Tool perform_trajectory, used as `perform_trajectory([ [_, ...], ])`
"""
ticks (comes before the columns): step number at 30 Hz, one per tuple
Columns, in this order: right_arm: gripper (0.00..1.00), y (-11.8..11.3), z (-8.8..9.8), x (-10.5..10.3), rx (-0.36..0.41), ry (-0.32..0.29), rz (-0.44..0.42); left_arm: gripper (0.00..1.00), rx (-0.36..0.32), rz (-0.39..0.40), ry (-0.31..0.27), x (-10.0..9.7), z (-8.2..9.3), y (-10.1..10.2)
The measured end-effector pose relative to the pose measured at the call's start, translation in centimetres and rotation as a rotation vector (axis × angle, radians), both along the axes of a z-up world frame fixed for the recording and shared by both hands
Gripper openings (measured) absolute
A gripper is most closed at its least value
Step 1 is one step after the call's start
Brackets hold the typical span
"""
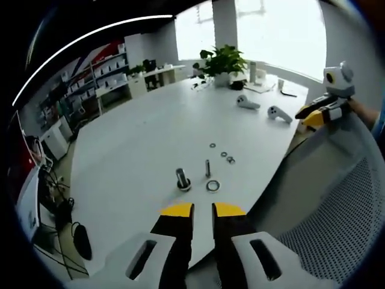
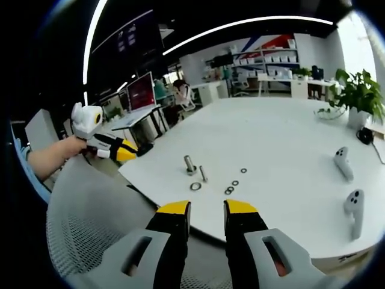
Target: Place the washer onto the threaded stud by aligning its center hole with the stud, sliding it down to the base, and recovering from edge contact or off-axis alignment until the washer reaches the visible bottom stop.
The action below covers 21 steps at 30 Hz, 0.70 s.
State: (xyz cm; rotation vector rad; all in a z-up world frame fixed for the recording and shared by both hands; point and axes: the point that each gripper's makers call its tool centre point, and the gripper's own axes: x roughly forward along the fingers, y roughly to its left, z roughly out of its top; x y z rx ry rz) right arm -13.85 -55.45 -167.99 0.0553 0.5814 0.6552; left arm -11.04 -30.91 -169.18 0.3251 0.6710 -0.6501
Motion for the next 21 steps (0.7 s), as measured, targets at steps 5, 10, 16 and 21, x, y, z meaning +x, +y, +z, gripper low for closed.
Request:
perform_trajectory([
  [5, 0.24, 0.0, 0.1, 0.1, 0.004, -0.005, -0.001, 0.12, 0.004, 0.012, -0.029, 0.6, 0.7, 0.3],
  [10, 0.24, 0.0, 0.1, 0.0, 0.004, -0.005, 0.001, 0.15, -0.052, 0.018, -0.014, 1.0, 1.4, 0.1],
  [16, 0.24, 0.0, 0.2, 0.0, 0.008, -0.005, 0.001, 0.21, 0.05, -0.075, -0.073, 3.0, 1.9, -1.0],
  [21, 0.24, 0.1, 0.3, 0.0, 0.01, -0.007, 0.001, 0.2, 0.092, -0.168, -0.024, 3.7, 2.0, -2.7],
])
